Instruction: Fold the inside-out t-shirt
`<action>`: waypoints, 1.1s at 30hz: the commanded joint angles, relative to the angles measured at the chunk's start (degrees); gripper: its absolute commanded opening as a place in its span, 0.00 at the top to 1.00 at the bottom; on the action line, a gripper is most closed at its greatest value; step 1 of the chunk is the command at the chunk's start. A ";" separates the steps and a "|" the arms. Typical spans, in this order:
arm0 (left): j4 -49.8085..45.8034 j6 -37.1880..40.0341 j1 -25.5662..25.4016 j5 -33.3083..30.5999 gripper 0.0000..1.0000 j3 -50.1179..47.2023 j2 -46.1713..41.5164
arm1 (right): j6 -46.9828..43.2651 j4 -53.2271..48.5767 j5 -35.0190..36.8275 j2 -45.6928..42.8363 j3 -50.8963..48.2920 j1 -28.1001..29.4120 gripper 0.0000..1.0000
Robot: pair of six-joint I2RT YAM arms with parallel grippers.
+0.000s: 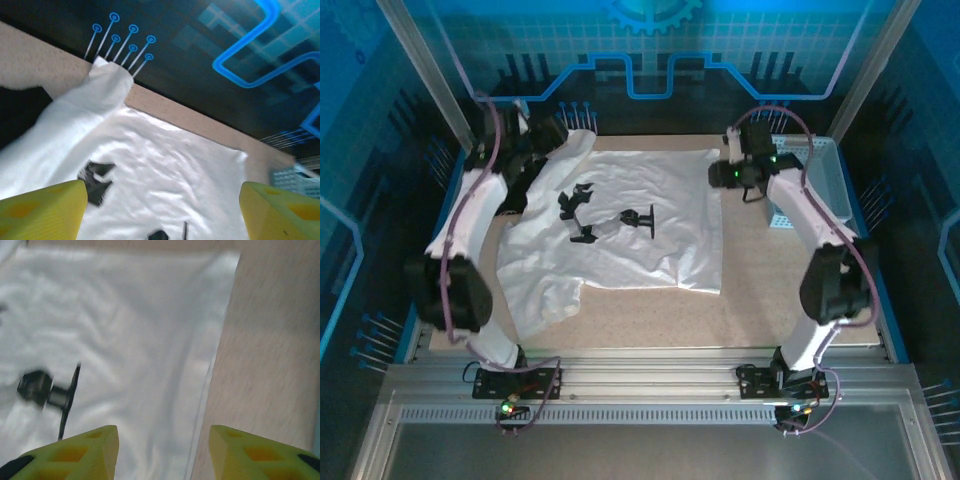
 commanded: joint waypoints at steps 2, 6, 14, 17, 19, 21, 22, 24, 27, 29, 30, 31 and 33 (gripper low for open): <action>11.30 -11.29 -0.23 5.39 0.19 -20.42 -11.93 | 6.23 -5.13 1.02 -8.96 -16.10 2.57 0.48; 10.37 -12.14 -0.58 6.60 0.18 -33.07 -21.43 | 9.58 -4.99 -0.95 -15.32 -28.02 2.95 0.47; 7.04 -10.36 -0.89 7.91 0.18 -44.57 -30.47 | 13.46 -2.88 -2.42 -13.00 -36.17 5.88 0.47; 7.44 -9.64 -1.09 8.18 0.17 -45.94 -30.92 | 14.50 -1.33 -2.86 -10.69 -36.66 7.42 0.48; 7.06 -8.91 -1.11 8.48 0.17 -46.09 -30.46 | 15.20 -1.17 -2.40 -9.53 -36.49 8.80 0.48; 6.76 -8.32 -1.11 8.76 0.17 -46.05 -30.12 | 15.95 -1.01 -1.54 -8.48 -36.64 9.92 0.49; 6.95 -8.15 -1.11 8.98 0.17 -46.05 -30.11 | 16.33 -0.45 -1.39 -7.85 -37.02 10.30 0.49; 6.98 -7.88 -1.11 9.10 0.17 -45.91 -30.02 | 16.89 0.27 -1.49 -6.38 -36.89 10.90 0.49; 6.45 -7.31 -1.08 9.24 0.17 -45.53 -30.01 | 17.15 -0.47 -0.51 -5.09 -35.74 12.19 0.54; 5.98 -6.84 -1.11 9.29 0.16 -45.44 -30.12 | 17.25 -0.97 -0.07 -4.80 -35.47 12.77 0.55; 5.70 -6.66 -1.11 9.26 0.16 -45.37 -30.20 | 17.18 -1.14 0.10 -4.71 -35.43 12.99 0.56; 5.54 -6.50 -1.11 9.24 0.16 -45.34 -30.34 | 17.00 -1.45 0.08 -4.55 -35.27 13.10 0.60; 5.48 -6.46 -1.11 9.18 0.16 -45.60 -30.75 | 16.56 -1.93 0.27 -4.28 -35.00 13.14 0.69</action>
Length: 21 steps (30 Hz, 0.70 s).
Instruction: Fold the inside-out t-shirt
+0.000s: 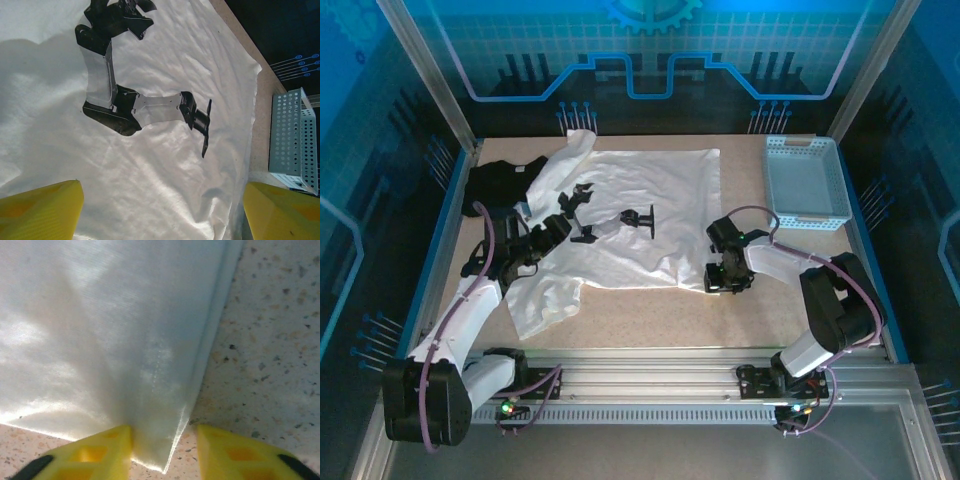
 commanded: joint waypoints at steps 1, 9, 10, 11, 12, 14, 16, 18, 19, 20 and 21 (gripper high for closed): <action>-1.10 1.63 -0.32 1.35 0.16 -0.13 -0.87 | 0.14 -1.30 -1.09 1.76 0.86 1.18 0.74; -1.98 2.27 -0.37 1.85 0.16 0.10 -1.60 | -2.11 -3.51 1.92 0.68 0.79 -2.26 0.84; -2.00 2.26 -0.41 1.95 0.16 0.10 -1.59 | -2.43 -4.12 2.12 0.11 0.88 -3.13 0.81; -2.06 2.35 -0.49 2.04 0.16 0.10 -1.58 | -2.82 -4.63 2.07 -0.55 1.02 -3.97 0.78; -2.19 2.35 -0.50 2.05 0.15 0.14 -1.58 | -3.04 -5.14 2.06 -1.27 1.33 -4.62 0.74; -2.18 2.35 -0.63 1.98 0.15 0.20 -1.52 | -3.90 -6.23 2.54 -3.54 2.99 -6.00 0.63; -2.03 2.35 -0.67 1.98 0.15 0.36 -1.33 | -4.80 -6.53 3.15 -5.33 6.59 -7.38 0.52; -1.94 2.27 -0.84 2.01 0.15 0.51 -0.99 | -5.50 -5.54 3.23 -6.00 10.01 -8.90 0.45; -1.92 2.13 -0.91 2.06 0.15 0.59 -0.82 | -6.23 -4.77 3.06 -5.74 12.04 -9.52 0.43; -1.91 2.12 -0.94 2.16 0.15 0.74 -0.68 | -7.27 -3.68 3.34 -4.85 14.02 -10.16 0.41; -1.78 2.09 -1.01 2.17 0.15 0.80 -0.47 | -8.03 -2.95 3.72 -3.62 15.85 -11.02 0.41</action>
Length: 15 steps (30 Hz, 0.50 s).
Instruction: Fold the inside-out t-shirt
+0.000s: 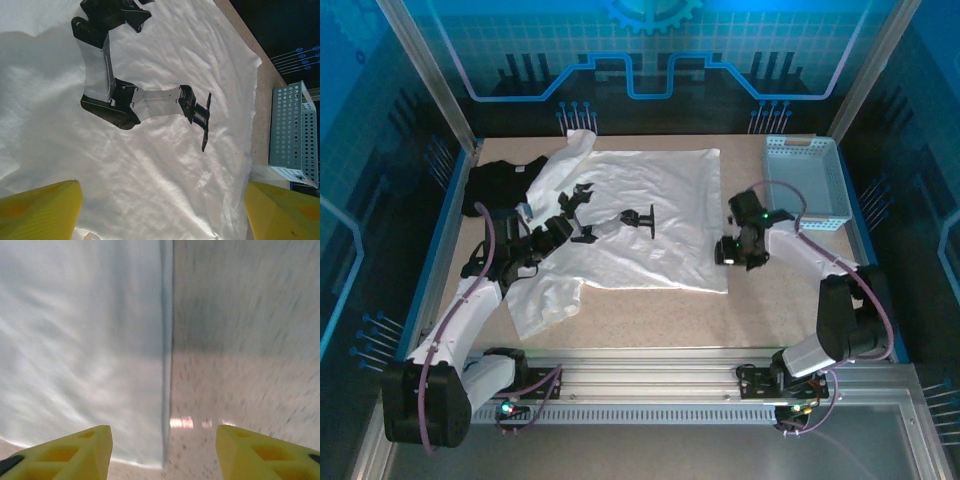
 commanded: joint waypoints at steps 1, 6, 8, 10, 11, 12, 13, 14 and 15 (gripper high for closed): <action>-0.60 1.54 -0.61 1.59 0.15 0.88 0.16 | -3.87 2.52 1.06 2.29 6.41 -2.85 0.41; -0.40 1.16 -1.07 2.05 0.15 1.41 0.27 | -9.32 3.86 -0.02 15.19 20.47 -7.97 0.40; -0.57 1.08 -1.56 2.03 0.15 1.76 0.17 | -11.66 1.34 0.54 21.92 28.46 -9.20 0.40; -0.96 1.20 -1.97 1.83 0.15 2.01 0.10 | -12.90 -2.01 -0.38 28.13 36.26 -10.32 0.40; -1.31 1.40 -2.13 1.52 0.15 2.18 0.02 | -13.24 -3.38 -0.42 31.28 40.26 -11.00 0.40; -1.45 1.42 -2.35 1.32 0.15 2.27 -0.01 | -13.21 -4.49 -0.36 33.65 43.07 -11.55 0.40; -1.55 1.51 -2.48 1.15 0.15 2.29 -0.09 | -12.82 -6.33 -0.91 36.78 46.71 -12.38 0.40; -1.72 1.51 -2.69 1.04 0.15 2.37 -0.24 | -12.31 -8.06 -1.69 39.42 50.02 -13.24 0.40; -1.80 1.52 -2.83 0.85 0.15 2.36 -0.26 | -11.84 -9.33 -1.81 41.52 52.36 -14.00 0.40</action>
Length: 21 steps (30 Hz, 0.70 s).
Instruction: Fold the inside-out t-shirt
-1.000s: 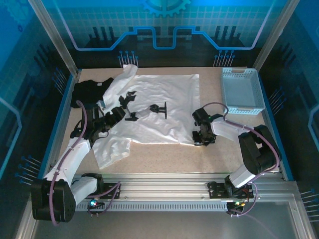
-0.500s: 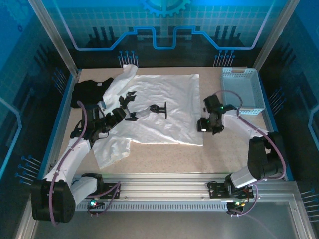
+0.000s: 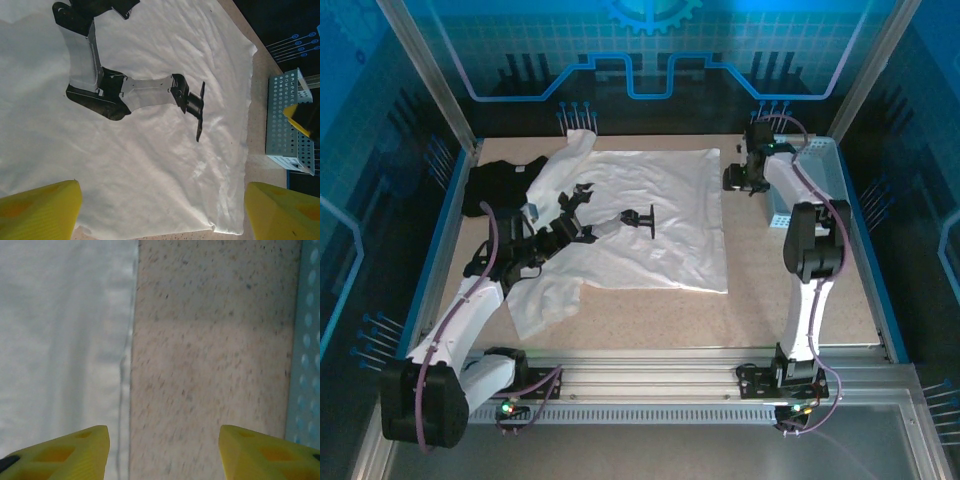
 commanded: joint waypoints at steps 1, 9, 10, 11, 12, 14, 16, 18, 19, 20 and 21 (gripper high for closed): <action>-1.58 1.59 -0.82 -0.03 0.15 2.03 -0.44 | -0.48 -8.35 -0.48 6.29 8.37 -3.14 0.41; -1.62 1.87 -1.46 -0.12 0.14 2.12 0.04 | 3.10 -13.51 1.18 16.72 23.38 -9.88 0.43; -1.70 1.81 -1.52 -0.07 0.14 2.00 0.06 | 3.35 -13.64 1.30 17.42 24.46 -10.60 0.44; -1.69 1.87 -1.54 -0.09 0.14 1.90 0.05 | 3.54 -13.56 1.06 17.78 25.09 -11.20 0.44; -1.74 1.98 -1.54 -0.11 0.14 1.77 0.04 | 3.57 -13.47 0.64 17.95 25.71 -11.76 0.44; -1.92 2.13 -1.54 -0.17 0.14 1.64 -0.07 | 3.21 -13.42 -0.89 17.92 26.67 -12.16 0.44; -2.25 2.50 -1.54 -0.42 0.14 1.66 -0.07 | 1.98 -13.91 -2.63 17.04 27.63 -11.84 0.44; -2.60 2.60 -1.54 -0.65 0.14 1.75 -0.07 | 0.60 -13.24 -3.81 14.39 26.45 -10.68 0.43; -2.64 2.63 -1.54 -0.81 0.14 1.85 -0.11 | -0.27 -12.25 -4.57 12.16 24.62 -9.83 0.42; -2.78 2.63 -1.54 -0.88 0.13 1.86 -0.15 | -0.77 -11.26 -5.16 9.67 22.42 -8.82 0.41; -2.86 2.60 -1.54 -1.06 0.13 1.95 -0.20 | -1.11 -9.92 -5.84 6.42 19.13 -7.59 0.40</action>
